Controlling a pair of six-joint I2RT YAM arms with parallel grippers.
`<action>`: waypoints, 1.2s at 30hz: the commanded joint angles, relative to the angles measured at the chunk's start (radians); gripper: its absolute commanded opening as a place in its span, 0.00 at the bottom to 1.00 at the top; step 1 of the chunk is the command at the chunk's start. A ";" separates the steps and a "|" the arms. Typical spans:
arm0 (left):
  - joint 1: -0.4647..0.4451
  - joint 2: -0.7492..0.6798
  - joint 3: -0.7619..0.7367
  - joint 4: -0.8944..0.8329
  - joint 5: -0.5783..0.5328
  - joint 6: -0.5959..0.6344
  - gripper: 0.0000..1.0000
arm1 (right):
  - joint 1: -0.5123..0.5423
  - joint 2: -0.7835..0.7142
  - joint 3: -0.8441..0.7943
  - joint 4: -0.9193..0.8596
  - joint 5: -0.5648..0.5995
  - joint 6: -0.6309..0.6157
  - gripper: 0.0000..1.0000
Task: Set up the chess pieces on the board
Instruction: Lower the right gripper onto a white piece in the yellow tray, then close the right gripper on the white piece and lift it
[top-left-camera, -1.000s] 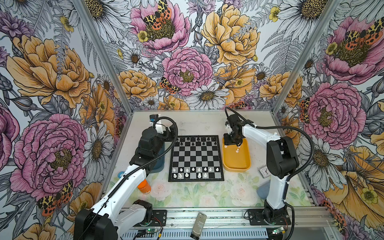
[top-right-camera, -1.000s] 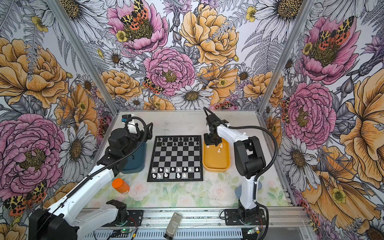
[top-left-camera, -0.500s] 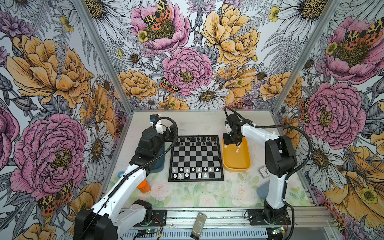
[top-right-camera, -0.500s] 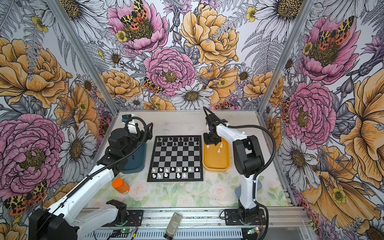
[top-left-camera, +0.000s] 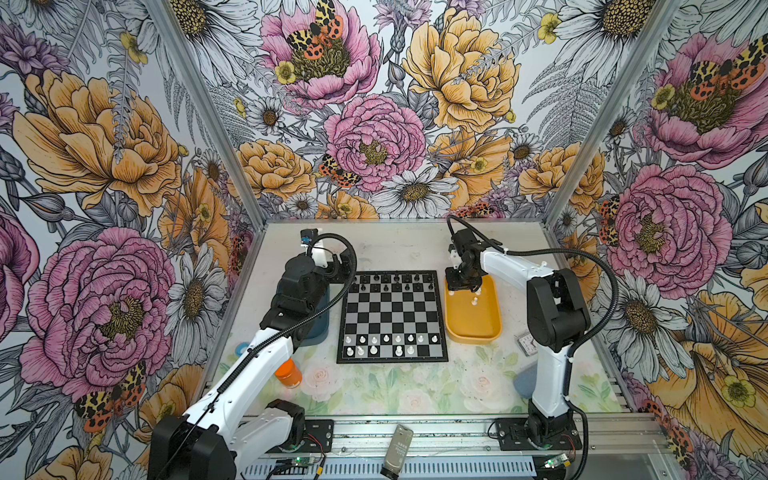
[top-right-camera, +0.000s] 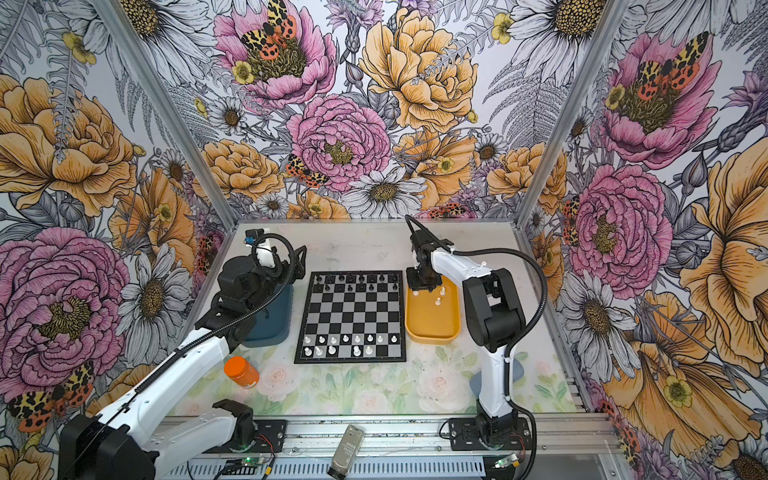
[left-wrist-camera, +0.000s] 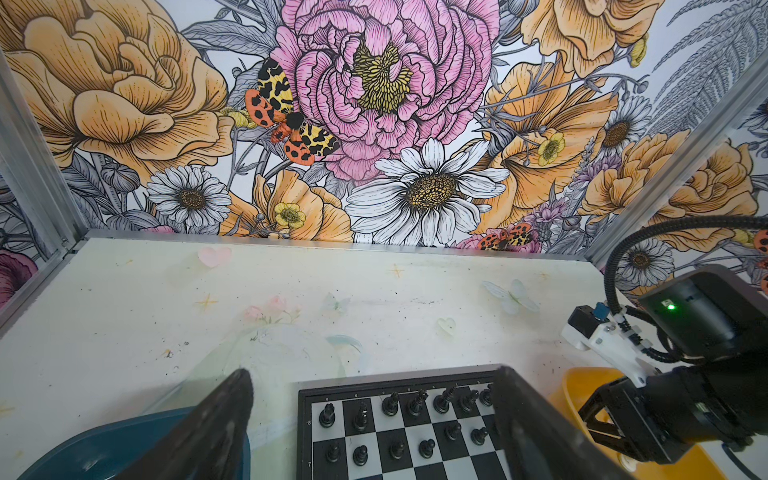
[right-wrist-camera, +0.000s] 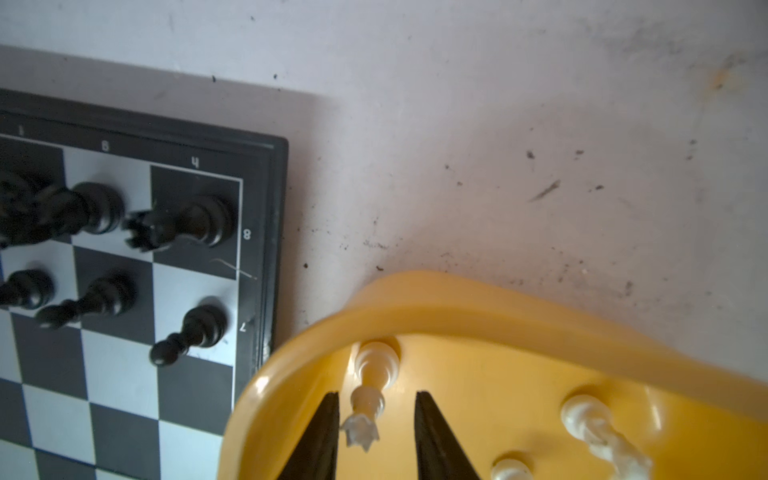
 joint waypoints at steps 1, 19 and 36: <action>-0.008 0.003 -0.010 0.021 -0.004 0.012 0.92 | 0.006 0.013 0.031 0.017 0.009 0.006 0.33; -0.010 0.006 -0.009 0.021 -0.002 0.014 0.92 | 0.006 0.029 0.036 0.017 0.008 0.006 0.23; -0.010 0.005 -0.009 0.018 -0.004 0.015 0.92 | 0.014 0.008 0.029 0.013 0.047 -0.003 0.00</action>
